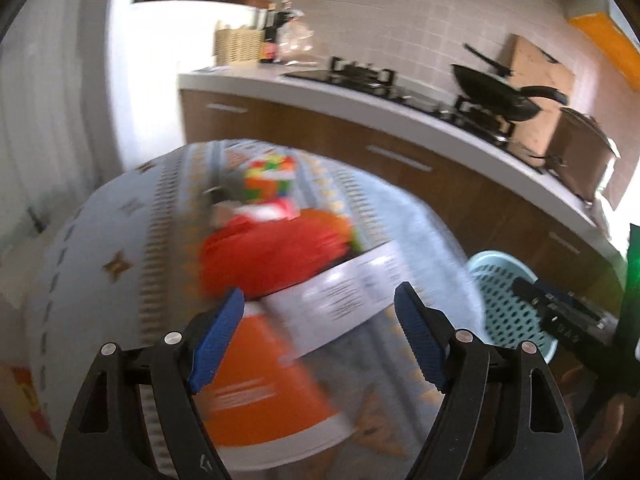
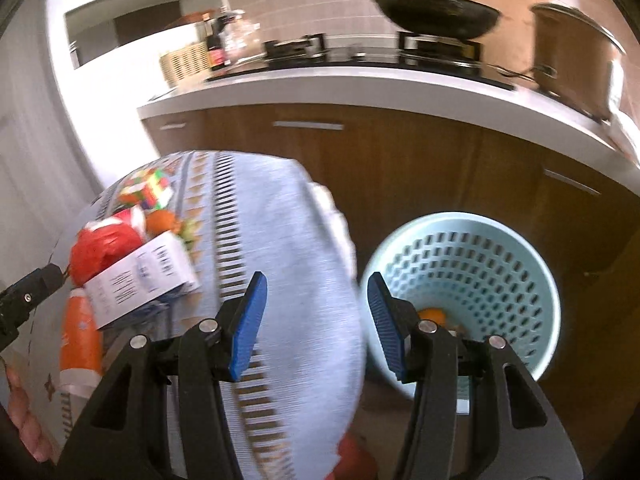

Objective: Collect trash
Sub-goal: 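Reach the left tool to the orange paper cup and close on it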

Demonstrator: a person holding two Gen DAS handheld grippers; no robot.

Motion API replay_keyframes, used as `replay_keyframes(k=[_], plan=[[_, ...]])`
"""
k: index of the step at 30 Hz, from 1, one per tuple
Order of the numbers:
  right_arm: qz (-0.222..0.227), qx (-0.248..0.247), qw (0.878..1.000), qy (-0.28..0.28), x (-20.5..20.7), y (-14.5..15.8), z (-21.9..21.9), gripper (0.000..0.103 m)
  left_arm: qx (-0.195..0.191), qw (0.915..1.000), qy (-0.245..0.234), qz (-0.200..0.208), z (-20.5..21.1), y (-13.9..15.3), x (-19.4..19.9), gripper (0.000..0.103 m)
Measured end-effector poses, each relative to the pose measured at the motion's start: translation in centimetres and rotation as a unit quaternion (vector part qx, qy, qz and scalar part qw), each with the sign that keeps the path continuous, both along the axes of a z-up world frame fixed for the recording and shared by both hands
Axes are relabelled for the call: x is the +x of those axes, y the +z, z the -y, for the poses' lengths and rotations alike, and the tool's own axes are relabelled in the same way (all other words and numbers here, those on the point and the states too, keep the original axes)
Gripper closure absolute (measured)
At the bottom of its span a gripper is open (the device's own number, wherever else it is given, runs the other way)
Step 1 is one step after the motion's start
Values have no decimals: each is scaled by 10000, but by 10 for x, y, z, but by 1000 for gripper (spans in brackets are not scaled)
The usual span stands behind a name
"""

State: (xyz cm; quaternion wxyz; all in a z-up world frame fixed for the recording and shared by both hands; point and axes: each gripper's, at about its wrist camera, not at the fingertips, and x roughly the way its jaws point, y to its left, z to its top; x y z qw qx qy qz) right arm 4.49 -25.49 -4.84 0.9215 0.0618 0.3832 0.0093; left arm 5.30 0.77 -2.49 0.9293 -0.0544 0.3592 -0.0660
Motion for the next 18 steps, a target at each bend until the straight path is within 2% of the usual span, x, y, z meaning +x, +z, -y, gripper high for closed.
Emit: replay_keyframes(k=[3,8,11,13,18], plan=[[-11,-57,9998,167,3,0,-19,54,0,9997,191,-167,-30,-11,-8,27],[-50,-122,9991,402,6,-3,-45,54,-92,9984,254,-487,-59,-37,-22,27],[-88,-149,9985,518,7,-6,-58,54,-326,9970,171,-683,-69,-51,-24,27],[-114,-177,9980,594,8,-8,-66,54,-591,9957,61,-710,-74,-58,-24,25],[-112,-232,9972,703,6,-8,-79,54,-909,9926,-164,-794,-69,-69,-18,24]])
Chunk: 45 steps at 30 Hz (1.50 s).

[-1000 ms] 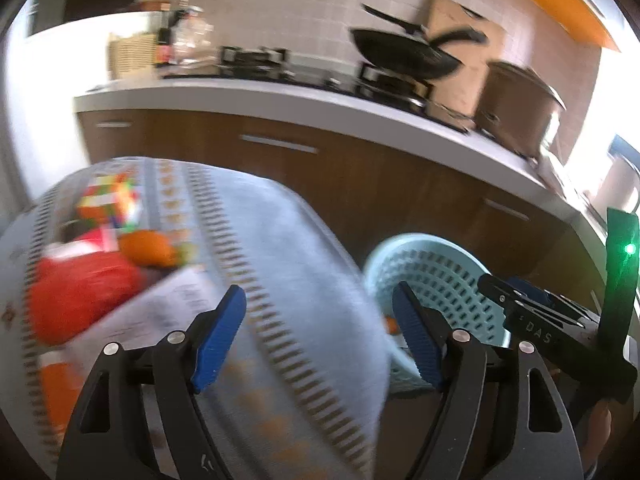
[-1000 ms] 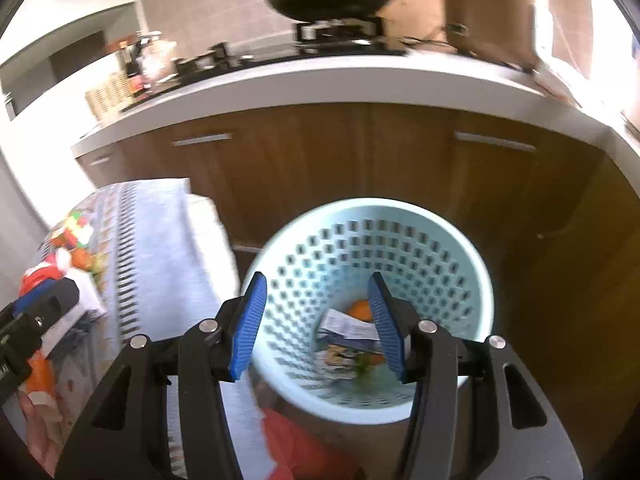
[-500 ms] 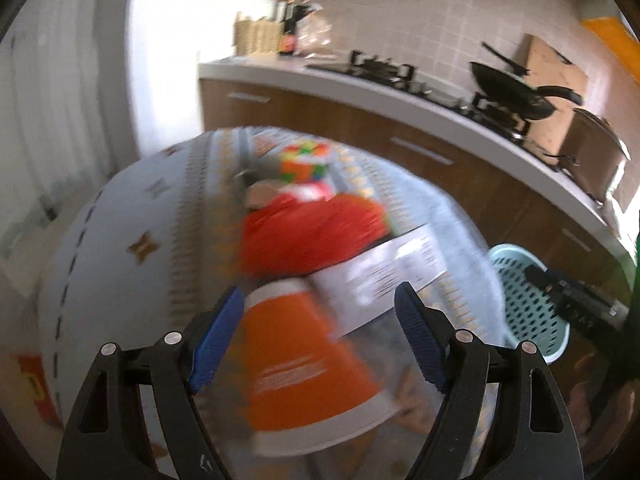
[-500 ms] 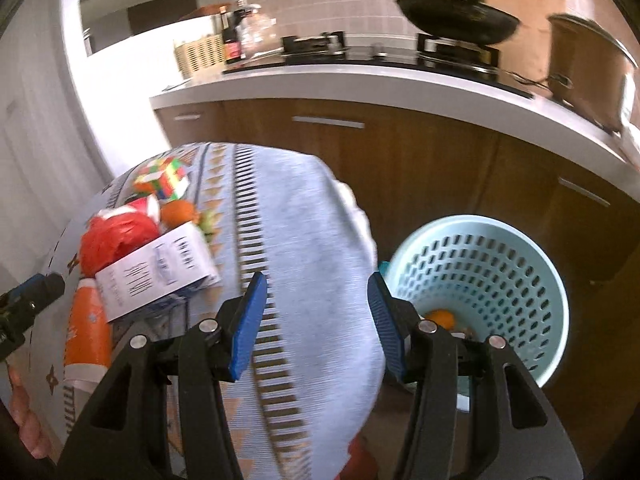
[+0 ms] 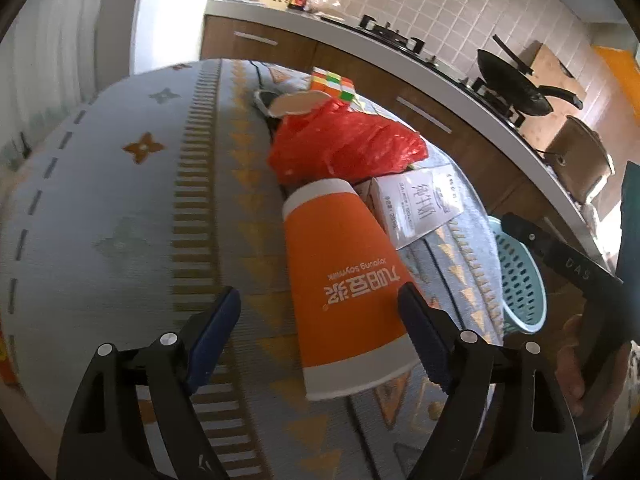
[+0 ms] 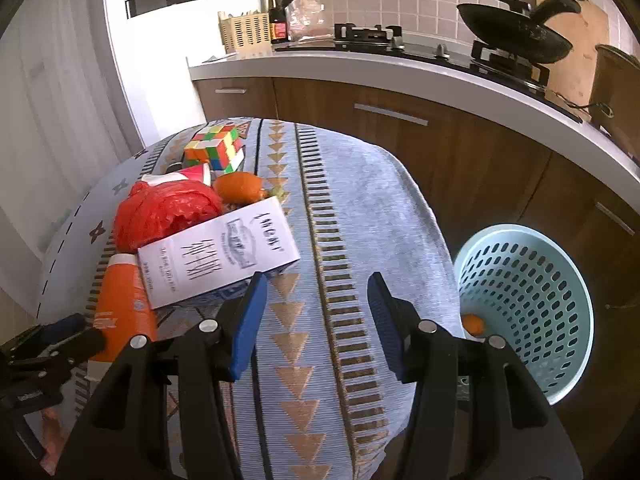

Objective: Collect trash
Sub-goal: 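Reach the left tool to the orange paper cup and close on it, then grasp the white milk carton with the right tool while the left tool holds the orange cup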

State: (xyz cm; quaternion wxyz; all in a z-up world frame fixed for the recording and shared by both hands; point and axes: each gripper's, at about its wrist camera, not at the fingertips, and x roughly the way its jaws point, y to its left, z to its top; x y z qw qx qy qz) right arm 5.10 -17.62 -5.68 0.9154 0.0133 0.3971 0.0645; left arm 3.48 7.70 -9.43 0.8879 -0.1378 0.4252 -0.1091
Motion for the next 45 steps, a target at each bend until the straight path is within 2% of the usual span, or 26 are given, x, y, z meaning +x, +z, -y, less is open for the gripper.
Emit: replay_keyframes(k=[4,10,12,18,21,25,29,34,37,45], plan=[[-28,-22,10000,4,0,-1,-1,54,-205,9997,-128,-46,10,-8,7,23],[-47,23,10000,48,1,-3,-3,54,-277,9993,-243,-111,23,-13,17,27],[-50,68,9999,101,2,-4,-5,54,-328,9988,-339,-151,28,-14,20,36],[-99,155,9995,258,2,-6,-15,54,-149,9990,-423,66,36,-6,9,46],[-130,291,9988,382,1,-5,-23,50,188,9986,-305,385,28,11,-8,49],[-150,385,9970,648,0,-6,-44,45,347,9973,-14,648,5,27,-24,49],[-195,323,9954,876,-1,-13,-75,34,438,9962,284,704,-14,35,-26,49],[-310,-11,9966,763,6,-29,-94,34,373,9966,370,635,-24,35,-21,49],[-377,-126,9978,538,9,-34,-81,34,428,9961,347,690,-24,38,-19,48],[-254,-459,9981,-336,-1,-27,1,34,382,9962,242,744,-18,39,-10,48]])
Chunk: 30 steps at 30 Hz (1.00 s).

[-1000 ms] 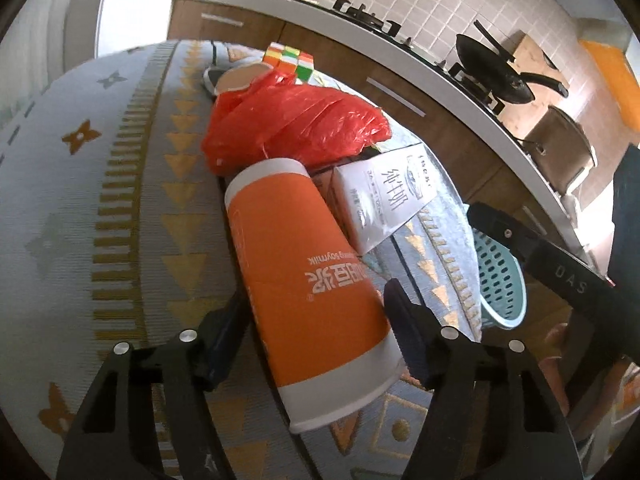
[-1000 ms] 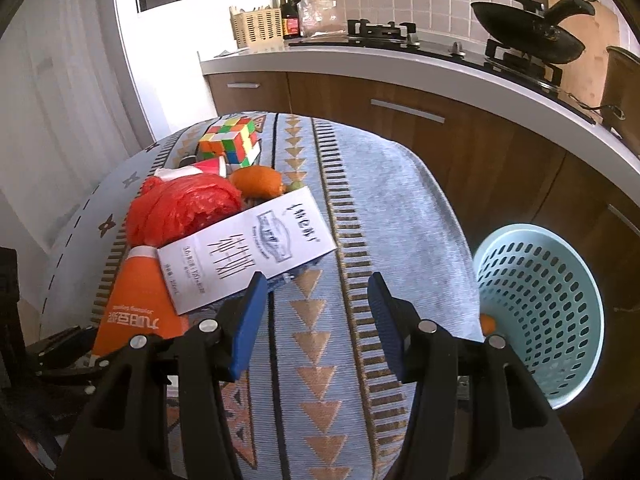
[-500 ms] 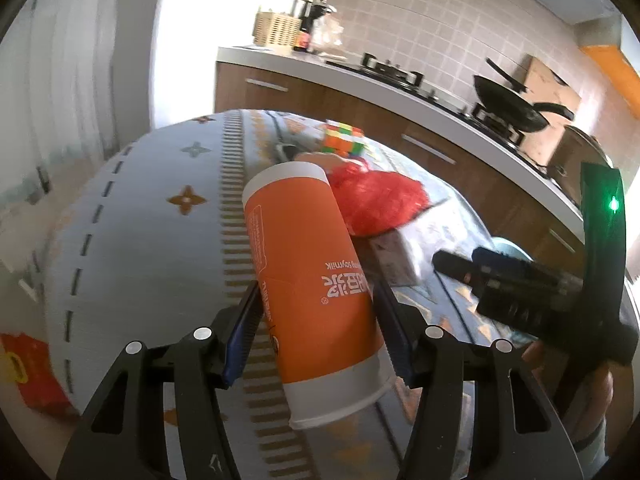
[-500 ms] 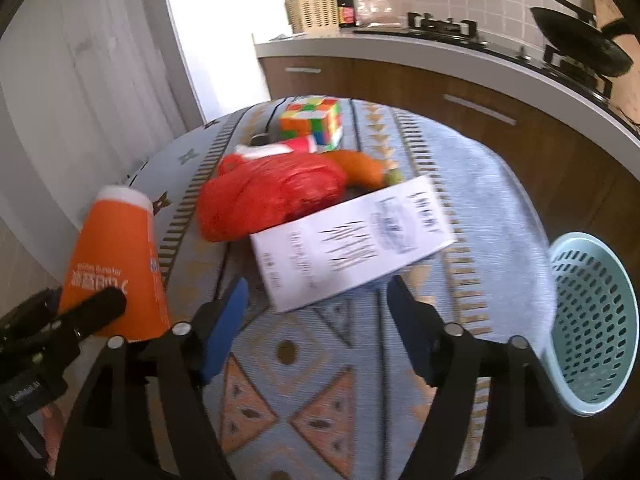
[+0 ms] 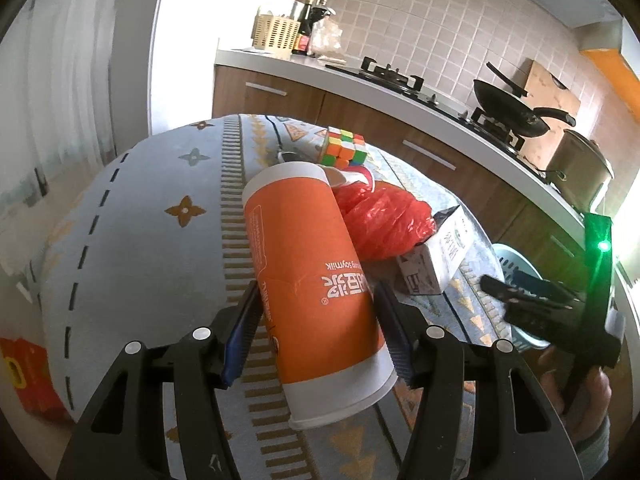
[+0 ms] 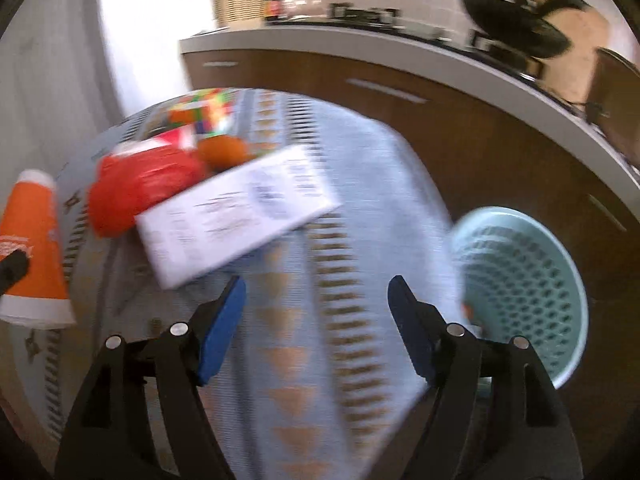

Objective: Collect trash
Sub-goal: 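Grasp the white milk carton with the right tool while the left tool holds the orange cup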

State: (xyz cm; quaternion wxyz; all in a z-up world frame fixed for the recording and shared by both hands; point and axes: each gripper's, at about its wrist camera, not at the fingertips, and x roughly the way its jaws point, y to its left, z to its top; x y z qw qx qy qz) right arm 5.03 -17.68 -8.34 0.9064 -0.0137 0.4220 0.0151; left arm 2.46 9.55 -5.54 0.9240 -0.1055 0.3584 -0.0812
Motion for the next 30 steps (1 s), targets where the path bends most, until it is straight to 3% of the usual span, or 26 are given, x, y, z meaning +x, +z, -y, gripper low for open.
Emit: replay_keyframes(k=[4,8,13,20,23,30], plan=[[-127,499,9984,-219,7,3,31,34,-6,10000,-78,-23,6,-2,5,48],[-267,1161,9929,56,17,6,18,33,2,10000,-96,-8,9,-1,6,48],[-484,1876,9811,2,41,4,-5,17,-19,10000,-28,35,1,1,2,48],[-1198,2989,9442,-688,75,-27,-9,16,-37,9999,97,71,-14,3,-1,47],[-1302,3060,9394,-828,85,-31,-15,15,-66,9999,121,57,-18,2,-1,47],[-1348,2567,9550,-631,93,-27,-34,19,-38,9998,167,78,-21,4,-1,47]])
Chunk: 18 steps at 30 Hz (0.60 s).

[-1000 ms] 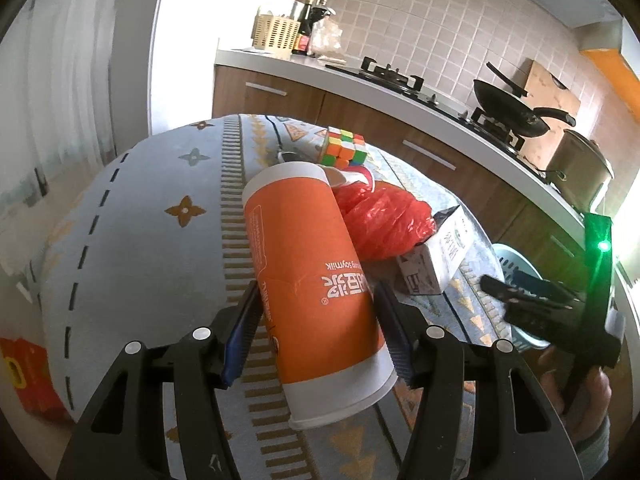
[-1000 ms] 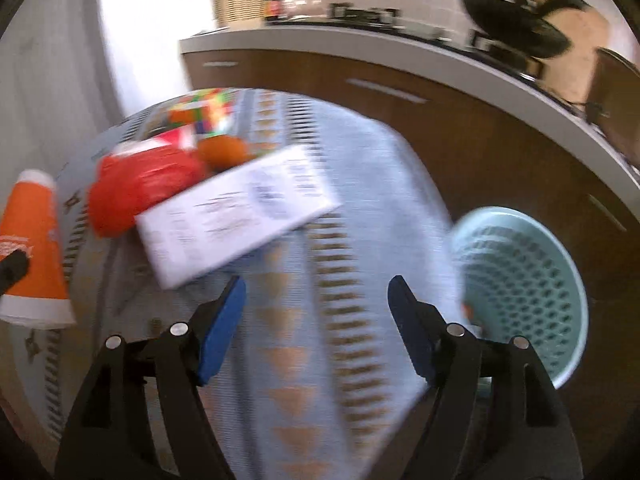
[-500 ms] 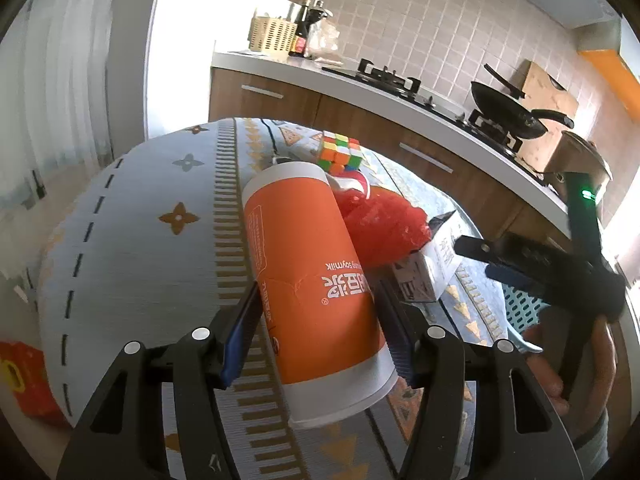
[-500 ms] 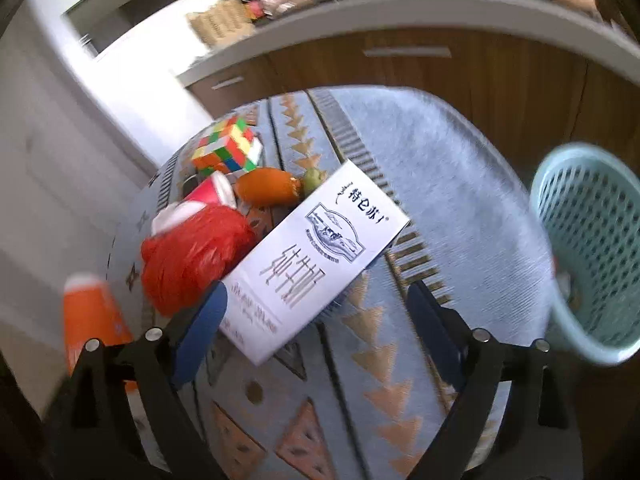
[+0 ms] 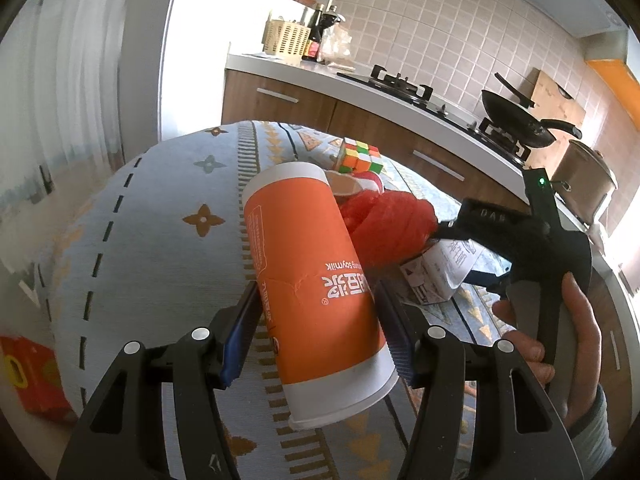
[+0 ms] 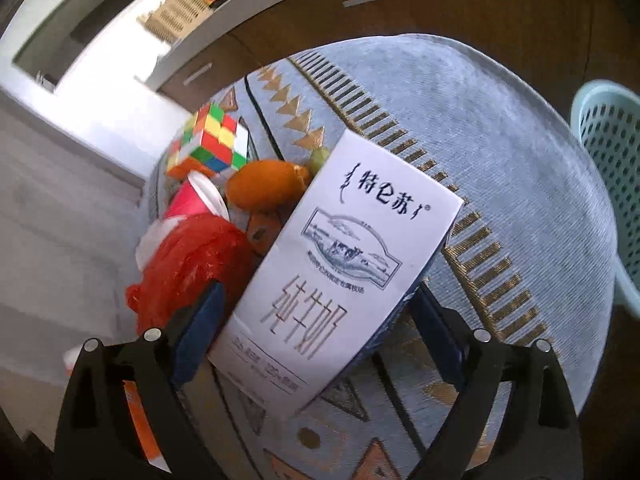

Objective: Collect trash
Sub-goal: 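Grasp the white milk carton with the right tool while the left tool holds the orange cup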

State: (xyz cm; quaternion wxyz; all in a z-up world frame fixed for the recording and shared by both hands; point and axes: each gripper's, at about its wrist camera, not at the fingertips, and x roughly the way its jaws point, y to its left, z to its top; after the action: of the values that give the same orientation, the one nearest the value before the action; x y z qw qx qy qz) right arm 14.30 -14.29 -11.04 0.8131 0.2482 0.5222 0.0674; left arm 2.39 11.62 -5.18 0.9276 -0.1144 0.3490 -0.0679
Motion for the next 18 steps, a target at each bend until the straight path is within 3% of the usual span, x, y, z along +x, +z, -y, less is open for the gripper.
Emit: replay_keyframes(k=[3,6,10,11,12,15,18], plan=[[63,-105,9994,324,-6,5,0,31,-4,10000,8,12,1,0,-2,47],[300,-604,9959,597,-19,19,4,34,4,10000,-19,26,2,1,-1,47],[763,-1716,9779,921,-34,43,0,40,23,10000,-81,15,7,-1,-1,47],[869,-2085,9679,1102,-38,49,-5,50,37,9999,-95,12,9,-1,-2,47],[857,-2278,9619,1242,-39,49,-8,53,50,9999,-112,10,11,-1,-2,47],[681,-2264,9608,1446,-39,37,-8,53,90,9998,-157,4,15,-1,-3,47],[488,-2053,9681,1354,-37,23,4,53,140,9998,-168,3,16,-1,-3,47]])
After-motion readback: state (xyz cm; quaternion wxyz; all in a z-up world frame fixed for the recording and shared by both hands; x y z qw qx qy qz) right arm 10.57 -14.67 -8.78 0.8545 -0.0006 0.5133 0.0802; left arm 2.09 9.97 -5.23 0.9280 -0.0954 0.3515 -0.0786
